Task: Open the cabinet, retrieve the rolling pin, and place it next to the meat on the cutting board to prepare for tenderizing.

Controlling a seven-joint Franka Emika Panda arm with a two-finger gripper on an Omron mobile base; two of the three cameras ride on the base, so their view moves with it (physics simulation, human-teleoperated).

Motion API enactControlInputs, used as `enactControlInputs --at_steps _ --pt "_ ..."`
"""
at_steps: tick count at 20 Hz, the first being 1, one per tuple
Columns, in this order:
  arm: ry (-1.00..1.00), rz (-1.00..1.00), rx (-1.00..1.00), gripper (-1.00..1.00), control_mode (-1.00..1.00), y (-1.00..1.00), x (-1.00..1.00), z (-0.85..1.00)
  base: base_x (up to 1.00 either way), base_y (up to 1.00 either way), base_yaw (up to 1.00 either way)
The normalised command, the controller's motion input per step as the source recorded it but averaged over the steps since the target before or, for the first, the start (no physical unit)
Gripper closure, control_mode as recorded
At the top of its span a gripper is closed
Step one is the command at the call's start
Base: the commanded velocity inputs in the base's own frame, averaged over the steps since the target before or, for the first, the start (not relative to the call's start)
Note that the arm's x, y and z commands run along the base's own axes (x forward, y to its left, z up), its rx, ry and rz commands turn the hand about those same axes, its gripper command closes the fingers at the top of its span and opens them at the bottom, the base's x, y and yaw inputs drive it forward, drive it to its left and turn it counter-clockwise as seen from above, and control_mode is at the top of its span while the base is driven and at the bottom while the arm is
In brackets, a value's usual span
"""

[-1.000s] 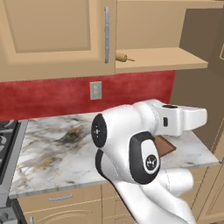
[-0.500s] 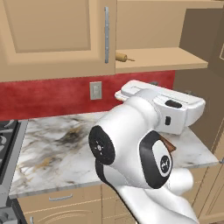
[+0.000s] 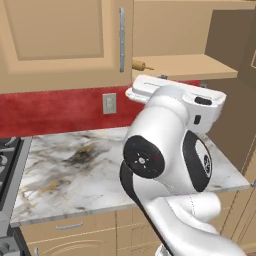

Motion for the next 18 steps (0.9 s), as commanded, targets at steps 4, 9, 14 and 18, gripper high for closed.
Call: enactControlInputs --at_steps 4,9,14,18 --pt "0.0 0.15 0.0 -1.0 -1.0 0.03 0.63 0.11 0.0 0.0 0.0" --pt "0.0 0.14 0.0 -1.0 -1.0 0.15 0.62 0.02 0.0 0.0 0.0" --pt "0.0 0.13 0.0 -1.0 -1.0 0.24 0.54 0.0 0.0 0.0 0.0" --pt "-0.03 0.13 0.0 -1.0 -1.0 0.18 0.5 0.0 0.0 0.0 0.0"
